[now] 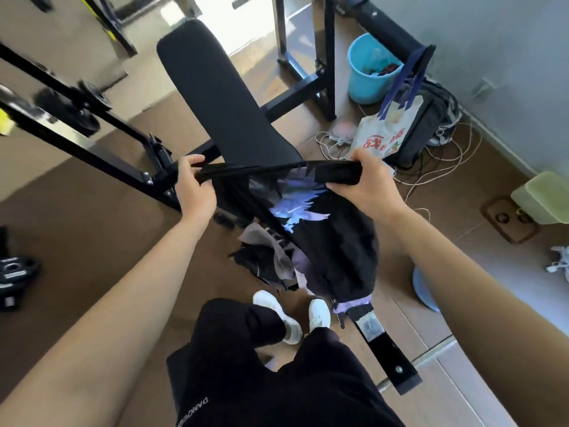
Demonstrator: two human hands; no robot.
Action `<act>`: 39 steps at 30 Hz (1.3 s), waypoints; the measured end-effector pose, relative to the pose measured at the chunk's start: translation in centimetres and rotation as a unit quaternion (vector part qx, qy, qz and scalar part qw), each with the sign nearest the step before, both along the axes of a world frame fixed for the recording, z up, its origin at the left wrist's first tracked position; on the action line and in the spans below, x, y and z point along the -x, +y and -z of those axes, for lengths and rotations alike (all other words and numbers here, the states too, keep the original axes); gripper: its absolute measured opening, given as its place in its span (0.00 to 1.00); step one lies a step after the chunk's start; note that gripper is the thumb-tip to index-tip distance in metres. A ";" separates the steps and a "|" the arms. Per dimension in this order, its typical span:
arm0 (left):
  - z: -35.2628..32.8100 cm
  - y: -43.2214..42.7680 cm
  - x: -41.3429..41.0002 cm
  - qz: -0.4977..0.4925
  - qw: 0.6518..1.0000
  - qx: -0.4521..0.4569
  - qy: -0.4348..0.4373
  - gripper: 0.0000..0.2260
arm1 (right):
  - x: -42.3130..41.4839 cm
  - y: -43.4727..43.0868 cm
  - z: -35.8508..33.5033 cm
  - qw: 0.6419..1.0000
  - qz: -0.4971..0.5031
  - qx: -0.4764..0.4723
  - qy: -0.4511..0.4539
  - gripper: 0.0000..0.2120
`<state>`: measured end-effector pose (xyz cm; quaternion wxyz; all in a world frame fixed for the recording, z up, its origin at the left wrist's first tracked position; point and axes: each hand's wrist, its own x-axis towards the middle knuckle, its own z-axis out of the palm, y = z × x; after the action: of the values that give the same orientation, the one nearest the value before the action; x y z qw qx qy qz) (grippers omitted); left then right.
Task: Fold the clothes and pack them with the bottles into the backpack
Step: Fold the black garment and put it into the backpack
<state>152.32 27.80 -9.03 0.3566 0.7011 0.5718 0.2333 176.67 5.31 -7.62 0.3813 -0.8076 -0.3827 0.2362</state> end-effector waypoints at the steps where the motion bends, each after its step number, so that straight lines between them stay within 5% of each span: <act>1: -0.4 0.3 -0.1 0.013 0.999 -0.006 0.035 0.15 | -0.1 0.7 -0.3 1.000 -0.016 0.008 0.011 0.22; 5: -1.0 2.2 0.9 -0.009 0.986 0.013 0.167 0.17 | -0.9 2.1 -0.6 0.974 -0.149 0.168 0.035 0.17; 13: -6.3 7.0 -1.7 -0.077 0.994 -0.067 -0.044 0.25 | -1.8 7.5 -2.7 0.986 -0.131 0.082 -0.063 0.17; 18: -3.9 11.8 -0.5 0.048 0.998 -0.022 0.036 0.18 | -0.3 10.0 1.2 0.985 -0.102 0.125 -0.067 0.03; 22: 0.2 17.6 1.4 0.131 0.987 0.044 0.079 0.11 | 2.1 11.7 5.3 0.979 -0.044 0.197 -0.029 0.07; 27: 4.2 24.3 2.6 0.338 0.920 0.088 0.177 0.06 | 6.6 14.4 9.2 0.958 0.029 0.285 0.020 0.16; 29: 5.8 27.0 3.9 0.442 0.857 0.081 0.251 0.05 | 8.3 15.7 10.2 0.940 0.033 0.338 0.036 0.18; 32: 7.1 30.1 5.3 0.534 0.760 0.129 0.348 0.20 | 11.0 17.2 10.9 0.917 0.071 0.365 0.145 0.22; 35: 7.8 32.1 5.8 0.519 0.767 0.219 0.308 0.27 | 13.7 18.0 11.5 0.911 0.123 0.331 0.214 0.20; 39: 8.7 33.4 5.8 0.564 0.763 0.131 0.287 0.10 | 15.5 18.1 12.5 0.942 0.076 0.299 0.135 0.05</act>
<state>146.53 61.23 -17.68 0.3316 0.8775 0.1734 -0.2998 161.21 23.45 -20.08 0.1870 -0.8716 -0.1773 0.4171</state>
